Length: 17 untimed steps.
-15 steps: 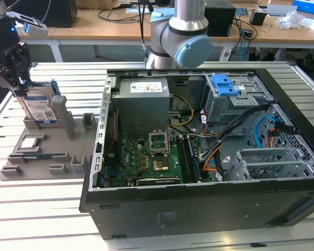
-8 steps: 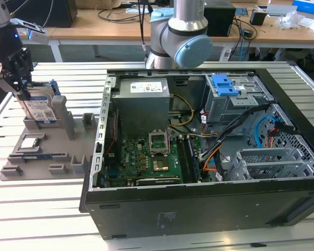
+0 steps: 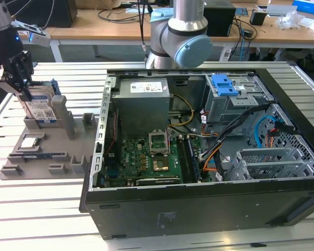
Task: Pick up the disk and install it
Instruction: 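Pick up the disk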
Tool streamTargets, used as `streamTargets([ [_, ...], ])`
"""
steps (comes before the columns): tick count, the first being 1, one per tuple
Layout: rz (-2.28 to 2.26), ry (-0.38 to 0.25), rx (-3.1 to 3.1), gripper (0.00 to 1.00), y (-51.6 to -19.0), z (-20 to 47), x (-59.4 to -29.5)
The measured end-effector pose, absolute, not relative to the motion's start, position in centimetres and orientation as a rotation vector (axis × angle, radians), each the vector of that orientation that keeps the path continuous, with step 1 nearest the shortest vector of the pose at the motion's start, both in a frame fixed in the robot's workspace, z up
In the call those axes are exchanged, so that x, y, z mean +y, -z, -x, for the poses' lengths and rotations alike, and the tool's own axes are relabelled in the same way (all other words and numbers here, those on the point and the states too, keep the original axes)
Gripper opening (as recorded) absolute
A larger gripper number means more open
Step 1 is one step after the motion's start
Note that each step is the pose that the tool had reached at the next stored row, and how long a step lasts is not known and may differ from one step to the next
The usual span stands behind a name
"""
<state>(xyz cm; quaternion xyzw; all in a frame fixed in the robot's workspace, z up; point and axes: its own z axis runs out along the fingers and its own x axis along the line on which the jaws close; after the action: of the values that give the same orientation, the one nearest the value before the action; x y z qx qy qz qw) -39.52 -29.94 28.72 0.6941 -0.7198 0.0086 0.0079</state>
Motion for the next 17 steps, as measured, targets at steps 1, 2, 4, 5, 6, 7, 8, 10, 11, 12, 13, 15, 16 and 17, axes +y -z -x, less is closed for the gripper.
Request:
streamTargets([
  [1, -2.17, -0.027, -2.25, 0.37, -28.72, 39.52, -29.94],
  [2, -2.169, -0.027, -2.25, 0.37, -28.72, 39.52, -29.94],
  [4, -2.169, -0.027, -2.25, 0.37, -28.72, 39.52, -29.94],
  [5, -2.169, -0.027, -2.25, 0.37, -28.72, 39.52, -29.94],
  [6, -2.169, -0.027, -2.25, 0.37, -28.72, 39.52, -29.94],
  [7, -2.169, -0.027, -2.25, 0.37, -28.72, 39.52, -29.94],
  [8, -2.169, -0.027, -2.25, 0.37, -28.72, 39.52, -29.94],
  [10, -2.169, -0.028, -2.25, 0.37, -28.72, 39.52, -29.94],
  [11, -2.169, -0.028, -2.25, 0.37, -28.72, 39.52, -29.95],
  [12, -2.169, -0.028, -2.25, 0.37, -28.72, 39.52, -29.94],
  [13, -2.169, -0.028, -2.25, 0.37, -28.72, 39.52, -29.95],
  [15, -2.169, -0.028, -2.25, 0.37, -28.72, 39.52, -29.94],
  [16, -2.169, -0.028, -2.25, 0.37, -28.72, 39.52, -29.94],
  [17, -2.169, -0.028, -2.25, 0.37, -28.72, 39.52, -29.94],
])
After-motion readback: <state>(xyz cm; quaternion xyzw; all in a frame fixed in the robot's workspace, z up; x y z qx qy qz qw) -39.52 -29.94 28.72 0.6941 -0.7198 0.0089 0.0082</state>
